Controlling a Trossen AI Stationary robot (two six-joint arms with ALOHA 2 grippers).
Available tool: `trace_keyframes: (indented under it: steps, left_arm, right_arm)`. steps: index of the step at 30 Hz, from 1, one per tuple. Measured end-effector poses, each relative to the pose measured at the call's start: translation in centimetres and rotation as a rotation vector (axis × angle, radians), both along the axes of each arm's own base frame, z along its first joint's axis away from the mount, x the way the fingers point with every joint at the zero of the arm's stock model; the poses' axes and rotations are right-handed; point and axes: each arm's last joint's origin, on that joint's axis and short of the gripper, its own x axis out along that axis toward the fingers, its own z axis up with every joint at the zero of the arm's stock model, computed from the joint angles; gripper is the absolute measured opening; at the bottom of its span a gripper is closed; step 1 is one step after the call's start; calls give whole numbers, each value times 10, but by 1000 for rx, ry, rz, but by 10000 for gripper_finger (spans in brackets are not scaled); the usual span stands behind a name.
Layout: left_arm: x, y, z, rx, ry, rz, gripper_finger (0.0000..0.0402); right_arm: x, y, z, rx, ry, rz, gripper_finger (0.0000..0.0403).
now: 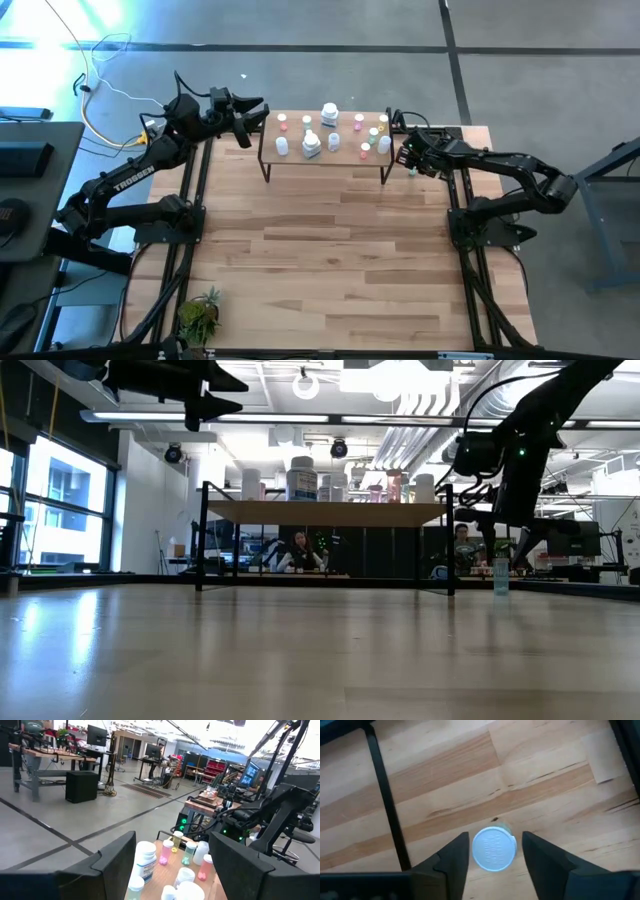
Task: Pick and place medicine bottles onto shelf by color
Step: Put the blue pill bottle on the shelf
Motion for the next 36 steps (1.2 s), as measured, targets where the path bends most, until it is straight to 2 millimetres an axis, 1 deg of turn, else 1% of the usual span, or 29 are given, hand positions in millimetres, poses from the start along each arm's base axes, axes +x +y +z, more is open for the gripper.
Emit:
trace_keyframes:
  steps: [5,9,17,22,28,36]
  left_arm:
    - [0,0,0,0,0,0,241]
    - [0,0,0,0,0,0,241]
    - [0,0,0,0,0,0,241]
    - [0,0,0,0,0,0,241]
    - [0,0,0,0,0,0,241]
    - [0,0,0,29,18,2,241]
  right_arm:
    - [0,0,0,-3,0,-1,129]
    - [0,0,0,-3,1,-1,109]
    - [0,1,1,11,-15,6,108]
    - [-2,3,6,6,-43,13,107]
    - [-7,8,21,-16,-66,13,107]
    - [-6,5,61,-77,-71,25,106]
